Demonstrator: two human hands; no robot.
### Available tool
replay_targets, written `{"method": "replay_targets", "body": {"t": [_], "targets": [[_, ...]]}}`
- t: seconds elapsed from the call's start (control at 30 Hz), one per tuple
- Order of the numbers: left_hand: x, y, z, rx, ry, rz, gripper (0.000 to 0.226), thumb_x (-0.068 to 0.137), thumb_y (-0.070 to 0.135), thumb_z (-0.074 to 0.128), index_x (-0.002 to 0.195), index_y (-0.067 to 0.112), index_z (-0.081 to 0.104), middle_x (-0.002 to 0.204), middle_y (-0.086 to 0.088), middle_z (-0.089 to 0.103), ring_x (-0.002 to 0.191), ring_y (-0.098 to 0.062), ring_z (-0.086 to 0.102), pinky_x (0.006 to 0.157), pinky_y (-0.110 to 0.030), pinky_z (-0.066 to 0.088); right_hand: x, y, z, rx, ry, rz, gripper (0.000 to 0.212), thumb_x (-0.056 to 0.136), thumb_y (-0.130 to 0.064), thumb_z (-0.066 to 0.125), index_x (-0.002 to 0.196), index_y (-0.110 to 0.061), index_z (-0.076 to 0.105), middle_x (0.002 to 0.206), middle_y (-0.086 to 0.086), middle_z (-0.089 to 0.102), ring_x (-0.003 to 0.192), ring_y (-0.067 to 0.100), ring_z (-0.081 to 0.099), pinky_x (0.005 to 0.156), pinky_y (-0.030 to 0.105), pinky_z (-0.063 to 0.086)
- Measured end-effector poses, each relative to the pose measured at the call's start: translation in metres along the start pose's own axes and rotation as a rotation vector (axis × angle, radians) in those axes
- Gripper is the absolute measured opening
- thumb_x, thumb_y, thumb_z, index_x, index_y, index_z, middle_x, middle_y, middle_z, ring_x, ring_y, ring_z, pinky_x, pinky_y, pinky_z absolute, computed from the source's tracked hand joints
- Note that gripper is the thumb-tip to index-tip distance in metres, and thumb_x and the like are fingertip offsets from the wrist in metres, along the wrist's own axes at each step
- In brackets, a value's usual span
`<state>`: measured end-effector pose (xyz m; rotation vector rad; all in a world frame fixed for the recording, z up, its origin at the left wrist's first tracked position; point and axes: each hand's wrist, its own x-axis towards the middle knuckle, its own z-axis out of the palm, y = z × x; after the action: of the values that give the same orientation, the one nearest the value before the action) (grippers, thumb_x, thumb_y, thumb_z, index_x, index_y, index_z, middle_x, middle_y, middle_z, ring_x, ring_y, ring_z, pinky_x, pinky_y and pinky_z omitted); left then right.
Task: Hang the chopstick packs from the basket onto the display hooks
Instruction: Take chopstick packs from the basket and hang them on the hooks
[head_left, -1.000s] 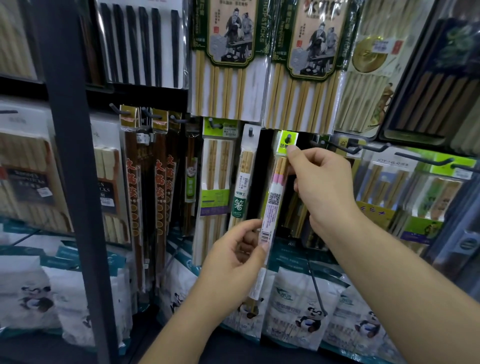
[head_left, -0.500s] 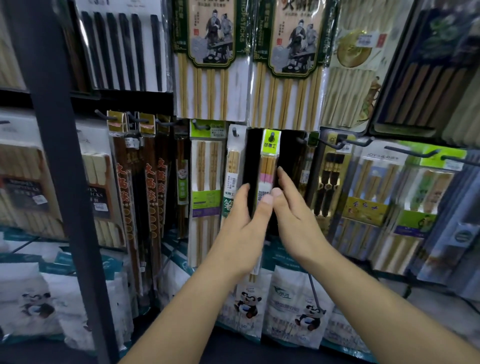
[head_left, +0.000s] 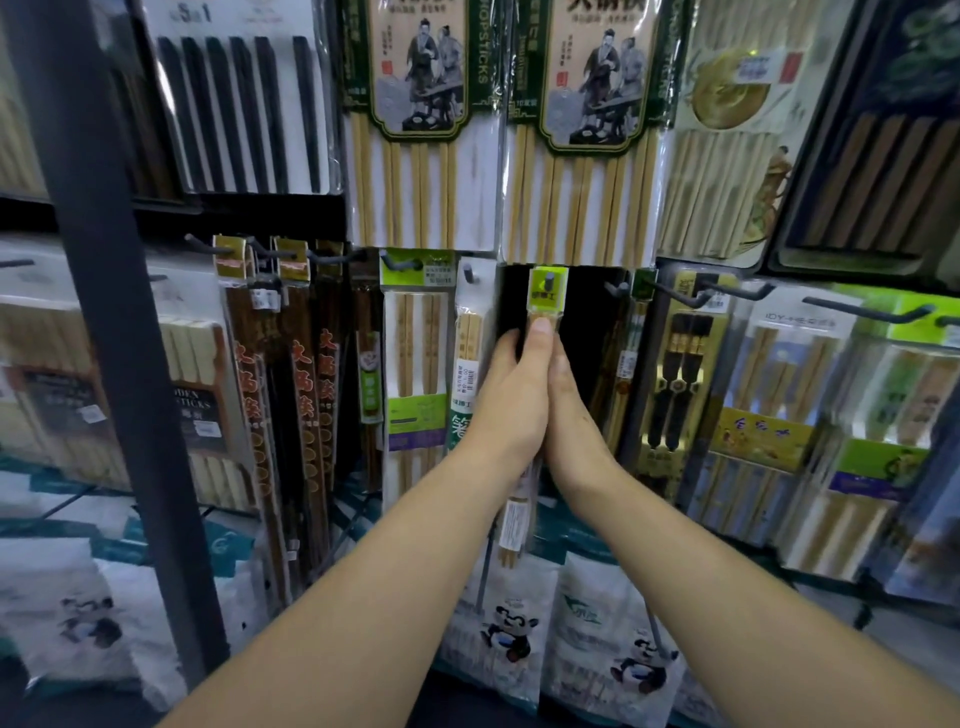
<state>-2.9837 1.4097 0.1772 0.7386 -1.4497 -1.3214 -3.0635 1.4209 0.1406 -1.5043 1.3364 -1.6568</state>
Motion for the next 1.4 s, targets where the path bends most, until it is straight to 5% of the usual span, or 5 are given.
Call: {"method": "replay_targets", "body": {"t": [0.4, 0.73, 0.93, 1.07, 1.4], "targets": [[0.019, -0.016, 0.006, 0.016, 0.014, -0.01, 0.063, 0.104, 0.06, 0.038, 0.159, 0.029, 0.035, 0.157, 0.0, 0.048, 0.144, -0.02, 0.044, 0.121, -0.043, 0.031, 0.015, 0.014, -0.005, 0.032, 0.005, 0.006, 0.06, 0.103, -0.055, 0.021, 0.161, -0.036, 0.021, 0.153, -0.031, 0.03, 0.132, -0.023, 0.031, 0.112, 0.007, 0.025], [-0.019, -0.05, -0.003, 0.024, -0.064, -0.125, 0.062, 0.109, 0.051, 0.037, 0.164, 0.026, 0.022, 0.164, -0.001, 0.039, 0.148, -0.018, 0.039, 0.123, -0.039, 0.029, -0.04, 0.032, -0.02, -0.17, -0.128, 0.136, 0.076, 0.094, -0.066, 0.016, 0.162, -0.035, 0.001, 0.167, -0.02, 0.005, 0.15, -0.004, 0.008, 0.125, 0.027, 0.011], [-0.119, -0.107, -0.037, 0.182, -0.091, -0.283, 0.077, 0.098, 0.065, 0.05, 0.162, 0.042, 0.014, 0.164, 0.019, 0.026, 0.146, -0.003, 0.031, 0.109, -0.026, 0.027, -0.131, 0.059, -0.045, -0.366, -0.107, 0.217, 0.024, 0.101, -0.05, 0.049, 0.123, -0.046, 0.056, 0.118, -0.036, 0.057, 0.109, -0.012, 0.055, 0.085, 0.006, 0.041], [-0.185, -0.166, -0.065, 0.283, -0.143, -0.413, 0.046, 0.099, 0.058, 0.055, 0.143, 0.048, 0.046, 0.138, 0.037, 0.048, 0.104, 0.032, 0.048, 0.082, -0.004, 0.04, -0.202, 0.096, -0.041, -0.518, -0.142, 0.293, 0.013, 0.1, -0.037, 0.057, 0.092, -0.045, 0.062, 0.094, -0.028, 0.065, 0.085, -0.003, 0.062, 0.063, 0.014, 0.048], [-0.293, -0.296, -0.159, 0.981, 0.175, -0.702, 0.036, 0.102, 0.036, 0.052, 0.128, 0.011, 0.058, 0.126, -0.017, 0.058, 0.119, -0.04, 0.051, 0.099, -0.047, 0.044, -0.335, 0.228, 0.015, -0.682, -0.729, 0.756, 0.013, 0.097, -0.025, 0.062, 0.103, -0.019, 0.072, 0.097, -0.001, 0.073, 0.091, 0.016, 0.067, 0.078, 0.03, 0.051]]}}
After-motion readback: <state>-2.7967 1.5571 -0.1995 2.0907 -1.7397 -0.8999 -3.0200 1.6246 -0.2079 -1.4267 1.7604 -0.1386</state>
